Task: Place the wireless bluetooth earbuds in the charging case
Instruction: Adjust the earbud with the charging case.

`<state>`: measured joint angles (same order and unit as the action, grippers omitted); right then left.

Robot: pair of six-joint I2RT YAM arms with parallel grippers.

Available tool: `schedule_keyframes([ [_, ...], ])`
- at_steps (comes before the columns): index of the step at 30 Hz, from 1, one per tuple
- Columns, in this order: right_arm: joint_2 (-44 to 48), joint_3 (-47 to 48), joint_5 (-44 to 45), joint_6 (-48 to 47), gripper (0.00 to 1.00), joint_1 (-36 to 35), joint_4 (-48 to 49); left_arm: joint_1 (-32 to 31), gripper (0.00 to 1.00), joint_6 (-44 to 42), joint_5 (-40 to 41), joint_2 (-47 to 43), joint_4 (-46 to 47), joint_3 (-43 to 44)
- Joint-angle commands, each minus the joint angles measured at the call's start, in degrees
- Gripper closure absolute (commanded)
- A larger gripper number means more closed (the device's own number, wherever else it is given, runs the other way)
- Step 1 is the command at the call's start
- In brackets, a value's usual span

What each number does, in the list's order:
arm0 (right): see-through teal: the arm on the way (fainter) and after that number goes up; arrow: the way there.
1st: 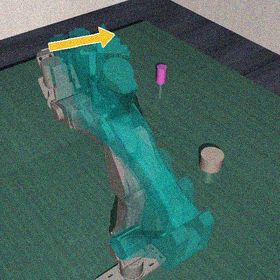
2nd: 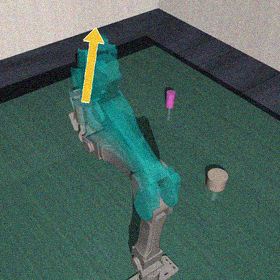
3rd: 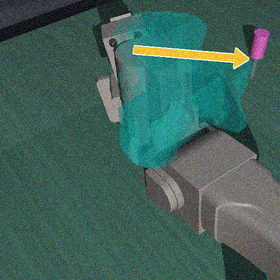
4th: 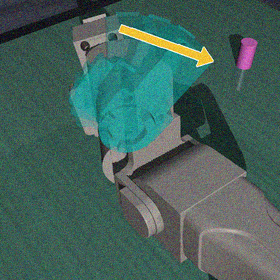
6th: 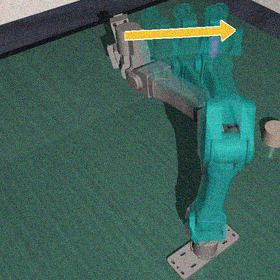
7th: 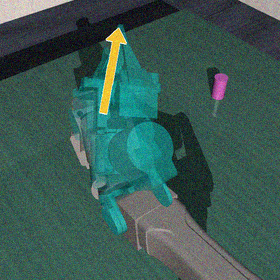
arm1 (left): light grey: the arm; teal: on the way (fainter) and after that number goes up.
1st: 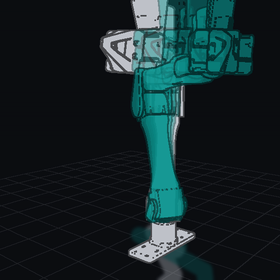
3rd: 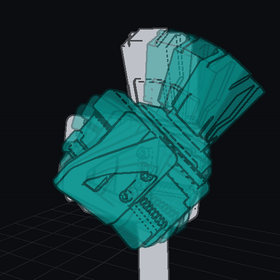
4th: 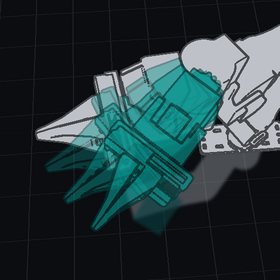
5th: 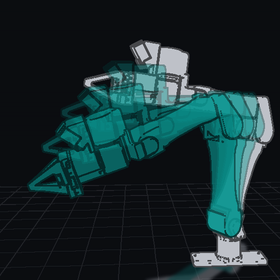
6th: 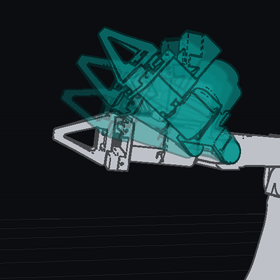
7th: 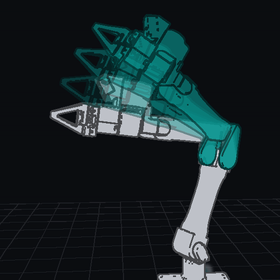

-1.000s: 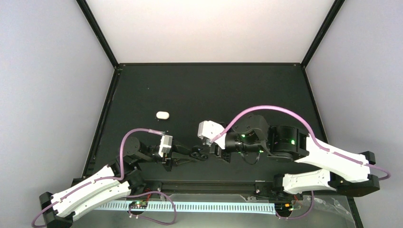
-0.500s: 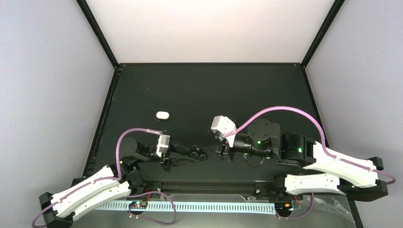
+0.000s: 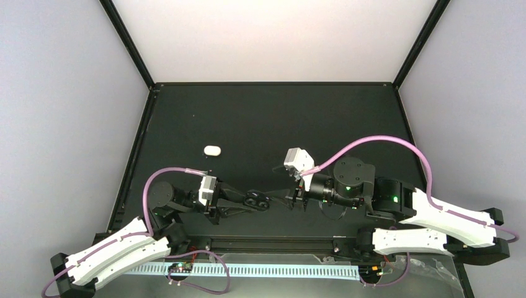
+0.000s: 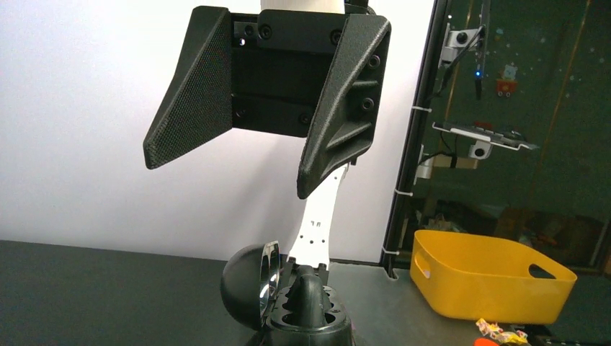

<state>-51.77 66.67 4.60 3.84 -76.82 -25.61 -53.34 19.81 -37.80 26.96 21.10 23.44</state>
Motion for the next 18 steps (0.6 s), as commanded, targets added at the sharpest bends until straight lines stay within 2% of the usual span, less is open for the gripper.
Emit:
schedule_keyframes([
  [1,-0.3,-0.4,-0.3,0.7,0.35,-0.2,0.9,-0.3,0.99,0.9,-0.8,-0.8,2.5,2.5],
  [18,-2.2,-0.1,-2.3,0.4,0.35,-0.2,-0.6,-0.3,0.98,0.8,-0.2,-2.1,2.0,2.4],
])
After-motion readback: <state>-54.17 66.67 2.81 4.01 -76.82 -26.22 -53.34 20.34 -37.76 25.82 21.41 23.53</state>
